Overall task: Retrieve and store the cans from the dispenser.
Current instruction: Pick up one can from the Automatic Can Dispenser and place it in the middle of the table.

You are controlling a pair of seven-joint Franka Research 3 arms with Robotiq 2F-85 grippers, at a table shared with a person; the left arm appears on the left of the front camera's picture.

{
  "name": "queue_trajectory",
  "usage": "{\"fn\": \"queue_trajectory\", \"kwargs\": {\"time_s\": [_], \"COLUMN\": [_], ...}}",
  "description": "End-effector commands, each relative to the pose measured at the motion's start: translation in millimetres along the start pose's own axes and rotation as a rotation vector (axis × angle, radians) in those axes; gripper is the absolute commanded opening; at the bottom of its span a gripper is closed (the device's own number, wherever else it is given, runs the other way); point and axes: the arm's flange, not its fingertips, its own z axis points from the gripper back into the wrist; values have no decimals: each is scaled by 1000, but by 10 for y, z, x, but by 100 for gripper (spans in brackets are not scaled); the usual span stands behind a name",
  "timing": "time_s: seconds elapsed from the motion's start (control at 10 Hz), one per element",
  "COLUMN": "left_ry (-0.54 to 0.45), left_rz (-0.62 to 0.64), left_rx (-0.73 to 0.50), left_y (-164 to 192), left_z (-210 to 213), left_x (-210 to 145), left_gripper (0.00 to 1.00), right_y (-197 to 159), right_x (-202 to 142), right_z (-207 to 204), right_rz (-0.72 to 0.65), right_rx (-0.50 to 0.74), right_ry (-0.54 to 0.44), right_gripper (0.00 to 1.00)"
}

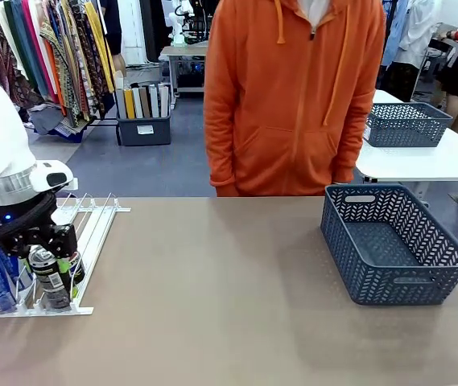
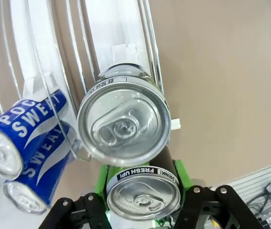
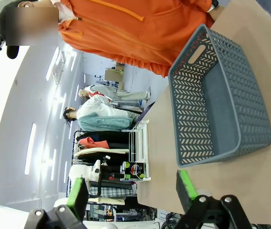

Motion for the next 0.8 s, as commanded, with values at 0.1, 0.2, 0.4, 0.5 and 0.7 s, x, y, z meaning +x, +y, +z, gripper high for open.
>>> {"fn": "queue_trajectory", "kwargs": {"time_s": [0.1, 0.2, 0.4, 0.5, 0.7], "left_ry": [-48, -80, -110, -143, -161], "left_rz": [-15, -50, -32, -30, -41], "left_rx": [31, 15, 37, 19, -18], "left_y": [26, -5, -89, -91, -19], "left_z": [1080, 1393, 1782, 1972, 2014], "left_x": [-335, -430, -604, -714, -754], "left_gripper": [0, 0, 0, 0, 0], "right_y": [17, 17, 17, 17, 17], "right_x": [-3, -3, -3, -3, -3], "right_z": [27, 27, 27, 27, 27], "right_rz": [5, 5, 5, 5, 5], "right_rx": [7, 7, 7, 7, 7], "right_ry": [5, 5, 5, 5, 5], "right_gripper": [100, 100, 100, 100, 100]}}
